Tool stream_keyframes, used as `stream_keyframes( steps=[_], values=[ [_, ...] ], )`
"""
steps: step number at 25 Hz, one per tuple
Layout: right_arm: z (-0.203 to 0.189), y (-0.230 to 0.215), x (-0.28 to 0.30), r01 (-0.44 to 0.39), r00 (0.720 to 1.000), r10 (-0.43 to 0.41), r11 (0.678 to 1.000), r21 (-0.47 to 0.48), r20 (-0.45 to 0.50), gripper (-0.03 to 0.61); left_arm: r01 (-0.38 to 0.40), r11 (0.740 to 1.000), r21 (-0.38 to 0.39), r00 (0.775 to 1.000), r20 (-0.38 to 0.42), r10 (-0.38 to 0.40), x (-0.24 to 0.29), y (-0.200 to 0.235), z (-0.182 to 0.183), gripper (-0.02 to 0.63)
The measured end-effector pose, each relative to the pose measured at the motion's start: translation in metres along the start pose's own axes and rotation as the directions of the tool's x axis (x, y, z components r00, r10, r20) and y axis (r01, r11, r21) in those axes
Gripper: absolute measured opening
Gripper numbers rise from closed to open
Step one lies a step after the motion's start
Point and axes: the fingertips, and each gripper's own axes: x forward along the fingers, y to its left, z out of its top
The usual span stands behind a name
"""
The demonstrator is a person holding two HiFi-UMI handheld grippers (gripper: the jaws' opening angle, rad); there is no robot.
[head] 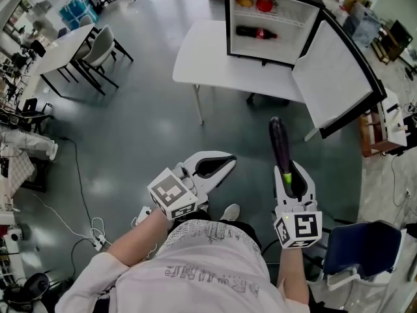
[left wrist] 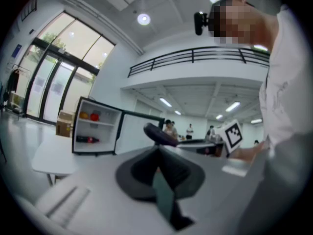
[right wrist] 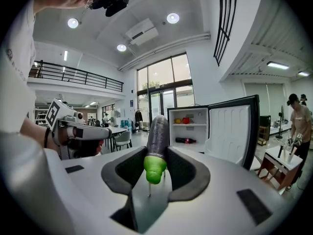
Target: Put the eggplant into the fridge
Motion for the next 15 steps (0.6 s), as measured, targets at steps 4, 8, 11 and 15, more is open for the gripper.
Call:
stream_keyframes(
  steps=[4,8,11,15],
  values=[
    [-0.001,-0.012,-0.003,-0.012,1.000,0.012,1.000,-0.003,0.001,0.135,-0.006,1.000,0.005,1.000,-0.003,0.006,0.014,-0.005,-0.001,0.006],
    [-0.005,-0.023,-0.005,-0.021,1.000,0.021,1.000,-0.007,0.000,0.135,-0.012,1.000,0.007,1.000,-0.001,0.012,0.025,-0.008,-0.003,0.006],
    [-0.006,-0.030,-0.004,-0.024,1.000,0.024,1.000,-0.007,0.000,0.135,-0.017,1.000,0.007,1.000,0.001,0.017,0.030,-0.008,-0.003,0.006],
    [-0.007,-0.036,0.001,-0.033,0.999,0.033,0.999,-0.004,-0.002,0.135,-0.030,1.000,0.006,1.000,-0.001,0.030,0.036,-0.003,-0.003,0.006]
  ],
)
